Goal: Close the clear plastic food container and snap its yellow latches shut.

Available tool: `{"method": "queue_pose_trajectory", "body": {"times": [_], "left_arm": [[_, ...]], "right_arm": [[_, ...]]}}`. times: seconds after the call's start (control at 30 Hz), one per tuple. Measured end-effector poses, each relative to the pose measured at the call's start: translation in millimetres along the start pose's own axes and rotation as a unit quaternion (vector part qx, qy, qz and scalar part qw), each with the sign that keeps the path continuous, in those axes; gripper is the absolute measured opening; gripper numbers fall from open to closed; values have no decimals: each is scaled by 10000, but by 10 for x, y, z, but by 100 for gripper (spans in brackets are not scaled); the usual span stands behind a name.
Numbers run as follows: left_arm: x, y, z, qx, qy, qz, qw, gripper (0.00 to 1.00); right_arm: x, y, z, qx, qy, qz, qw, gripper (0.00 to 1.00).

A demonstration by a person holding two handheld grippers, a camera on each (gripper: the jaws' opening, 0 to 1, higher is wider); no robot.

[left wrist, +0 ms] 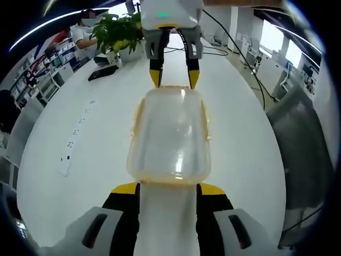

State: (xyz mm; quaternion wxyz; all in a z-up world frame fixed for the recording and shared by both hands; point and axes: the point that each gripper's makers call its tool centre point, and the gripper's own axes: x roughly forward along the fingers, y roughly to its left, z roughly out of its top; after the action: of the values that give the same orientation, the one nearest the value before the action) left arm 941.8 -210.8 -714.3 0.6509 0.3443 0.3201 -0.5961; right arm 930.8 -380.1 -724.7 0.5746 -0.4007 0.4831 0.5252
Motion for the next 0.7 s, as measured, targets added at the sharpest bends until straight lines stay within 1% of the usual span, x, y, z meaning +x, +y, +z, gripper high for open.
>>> {"method": "queue_pose_trajectory", "body": {"times": [0.2, 0.33, 0.4, 0.43, 0.47, 0.57, 0.63, 0.7], "left_arm": [[-92, 2, 20, -142, -126, 120, 9997, 35], [-150, 29, 27, -465, -291, 290, 9981, 35], [-173, 42, 28, -692, -392, 393, 9961, 35], [-176, 34, 34, -810, -449, 394, 9949, 34], [-185, 25, 34, -1018, -514, 405, 9926, 34], [-195, 32, 10, -1102, -500, 506, 9914, 32], [-195, 25, -11, -1256, -495, 585, 9891, 31], [-194, 19, -14, -1469, -531, 659, 9855, 31]], "right_arm": [[-99, 15, -14, 279, -198, -156, 9993, 35], [-135, 23, 33, 647, -500, -292, 9962, 32], [-140, 47, 57, 798, -619, -323, 9944, 32], [-140, 63, 66, 820, -642, -316, 9941, 32], [-137, 80, 78, 858, -689, -305, 9935, 32], [-132, 108, 127, 1044, -848, -339, 9903, 31], [-131, 120, 155, 1165, -953, -356, 9880, 31], [-128, 120, 161, 1252, -992, -393, 9864, 31]]}}
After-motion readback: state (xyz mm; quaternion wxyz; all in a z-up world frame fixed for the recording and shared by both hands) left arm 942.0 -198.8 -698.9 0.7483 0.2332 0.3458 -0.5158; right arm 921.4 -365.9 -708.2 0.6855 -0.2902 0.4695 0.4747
